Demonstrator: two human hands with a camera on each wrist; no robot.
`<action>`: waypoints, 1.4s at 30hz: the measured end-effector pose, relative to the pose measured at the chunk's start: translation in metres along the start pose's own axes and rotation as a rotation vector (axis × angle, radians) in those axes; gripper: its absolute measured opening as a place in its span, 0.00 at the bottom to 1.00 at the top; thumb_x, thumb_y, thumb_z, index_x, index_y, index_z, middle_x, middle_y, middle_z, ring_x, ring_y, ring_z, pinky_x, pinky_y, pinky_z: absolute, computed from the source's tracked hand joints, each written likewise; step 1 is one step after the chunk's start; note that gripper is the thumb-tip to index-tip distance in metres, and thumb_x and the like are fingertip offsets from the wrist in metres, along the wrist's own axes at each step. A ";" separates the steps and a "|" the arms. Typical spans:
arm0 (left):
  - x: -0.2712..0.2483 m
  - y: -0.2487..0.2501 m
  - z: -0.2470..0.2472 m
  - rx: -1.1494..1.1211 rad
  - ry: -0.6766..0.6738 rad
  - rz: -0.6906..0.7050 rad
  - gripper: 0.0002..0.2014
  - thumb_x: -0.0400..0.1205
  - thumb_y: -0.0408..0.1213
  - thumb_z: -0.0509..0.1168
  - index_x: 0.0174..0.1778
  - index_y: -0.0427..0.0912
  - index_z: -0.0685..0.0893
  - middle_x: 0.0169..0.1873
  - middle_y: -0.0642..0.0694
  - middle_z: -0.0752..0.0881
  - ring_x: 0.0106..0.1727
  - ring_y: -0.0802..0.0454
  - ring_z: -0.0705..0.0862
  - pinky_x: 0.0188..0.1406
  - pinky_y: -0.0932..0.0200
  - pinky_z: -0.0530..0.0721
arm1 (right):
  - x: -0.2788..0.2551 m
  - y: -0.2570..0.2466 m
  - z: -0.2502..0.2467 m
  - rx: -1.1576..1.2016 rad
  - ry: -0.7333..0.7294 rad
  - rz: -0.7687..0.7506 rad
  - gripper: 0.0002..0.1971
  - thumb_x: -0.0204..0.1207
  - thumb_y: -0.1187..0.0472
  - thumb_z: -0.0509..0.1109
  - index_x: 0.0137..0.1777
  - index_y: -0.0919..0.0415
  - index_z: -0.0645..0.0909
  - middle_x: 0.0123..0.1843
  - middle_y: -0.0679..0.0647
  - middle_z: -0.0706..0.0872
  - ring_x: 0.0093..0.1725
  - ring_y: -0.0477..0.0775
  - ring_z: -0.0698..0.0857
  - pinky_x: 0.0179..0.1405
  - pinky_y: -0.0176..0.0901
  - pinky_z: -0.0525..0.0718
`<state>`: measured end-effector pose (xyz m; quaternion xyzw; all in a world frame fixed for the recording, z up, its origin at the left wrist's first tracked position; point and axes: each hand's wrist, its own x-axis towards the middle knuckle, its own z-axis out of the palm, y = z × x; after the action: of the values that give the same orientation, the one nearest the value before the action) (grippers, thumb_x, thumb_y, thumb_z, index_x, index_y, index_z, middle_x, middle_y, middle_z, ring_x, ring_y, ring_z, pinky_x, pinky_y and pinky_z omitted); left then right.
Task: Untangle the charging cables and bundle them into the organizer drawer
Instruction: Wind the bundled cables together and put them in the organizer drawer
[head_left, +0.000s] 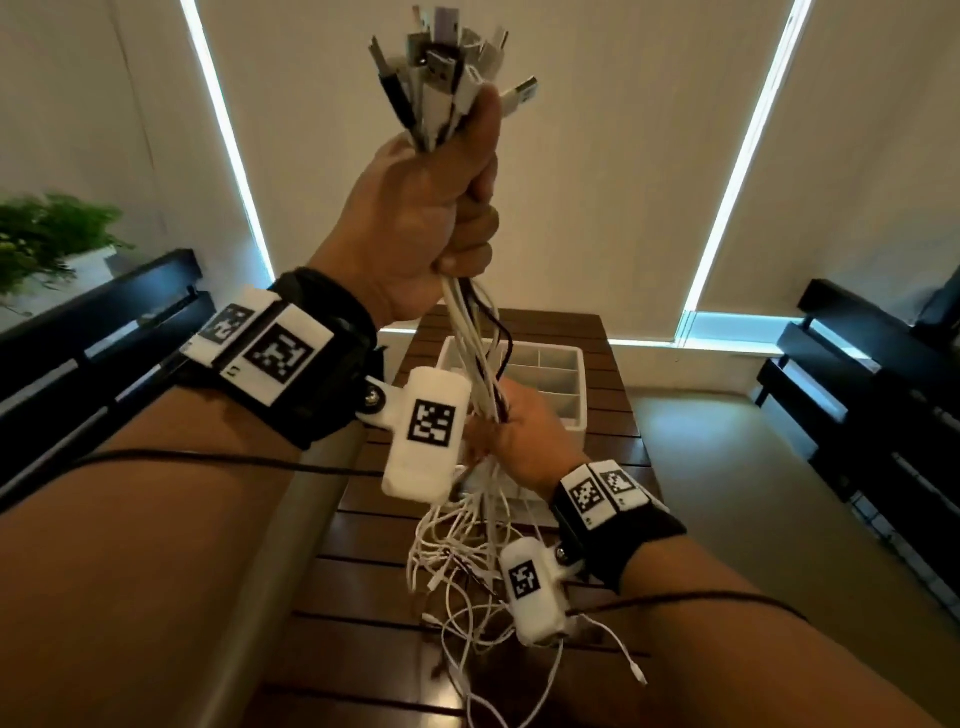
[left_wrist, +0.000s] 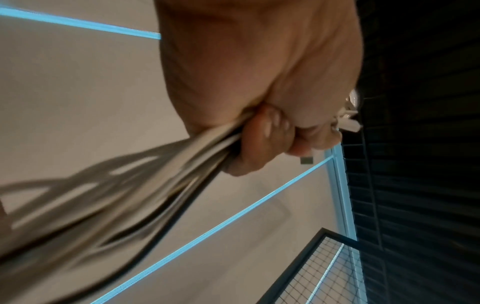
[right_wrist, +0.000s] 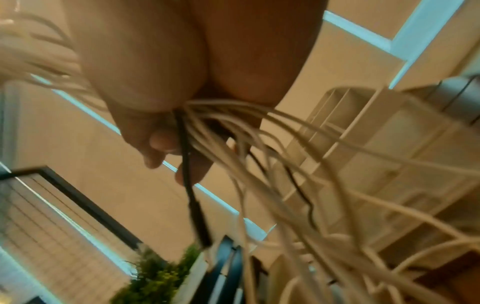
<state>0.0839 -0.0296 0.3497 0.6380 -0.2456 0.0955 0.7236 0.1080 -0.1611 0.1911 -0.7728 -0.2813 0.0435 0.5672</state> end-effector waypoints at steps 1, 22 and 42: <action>-0.003 0.001 -0.006 0.024 -0.007 -0.019 0.23 0.89 0.50 0.53 0.30 0.42 0.68 0.20 0.51 0.60 0.18 0.57 0.57 0.16 0.65 0.60 | -0.003 0.009 -0.004 -0.018 -0.019 0.038 0.04 0.76 0.64 0.72 0.43 0.61 0.80 0.33 0.54 0.86 0.31 0.49 0.87 0.33 0.40 0.85; -0.069 -0.107 0.014 0.693 -0.059 -0.534 0.15 0.64 0.35 0.84 0.37 0.49 0.84 0.30 0.53 0.87 0.31 0.68 0.85 0.30 0.71 0.79 | 0.001 0.048 -0.027 -0.854 -0.194 -0.114 0.11 0.77 0.62 0.66 0.57 0.57 0.83 0.50 0.57 0.89 0.46 0.57 0.87 0.46 0.54 0.87; -0.042 -0.095 -0.009 0.664 0.324 -0.484 0.07 0.70 0.32 0.77 0.30 0.44 0.86 0.18 0.54 0.80 0.22 0.56 0.77 0.23 0.61 0.72 | -0.038 0.077 -0.052 0.033 0.031 0.284 0.10 0.76 0.61 0.73 0.57 0.56 0.82 0.51 0.52 0.89 0.53 0.47 0.88 0.52 0.39 0.87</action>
<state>0.0930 -0.0291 0.2460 0.8517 0.0718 0.0958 0.5101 0.1262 -0.2389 0.1302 -0.7959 -0.1596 0.1157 0.5724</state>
